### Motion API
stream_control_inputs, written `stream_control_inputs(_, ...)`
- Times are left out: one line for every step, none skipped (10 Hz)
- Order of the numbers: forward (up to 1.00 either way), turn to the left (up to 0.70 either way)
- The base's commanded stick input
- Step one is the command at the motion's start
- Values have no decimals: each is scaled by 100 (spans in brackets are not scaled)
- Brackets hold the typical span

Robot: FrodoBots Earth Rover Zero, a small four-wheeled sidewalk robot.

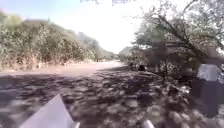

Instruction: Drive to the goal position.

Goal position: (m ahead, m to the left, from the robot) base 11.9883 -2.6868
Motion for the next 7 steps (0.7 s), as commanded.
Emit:
stream_control_inputs(50,-50)
stream_control_inputs(50,-50)
stream_control_inputs(50,-50)
stream_control_inputs(50,-35)
stream_control_inputs(50,0)
stream_control_inputs(50,0)
stream_control_inputs(50,0)
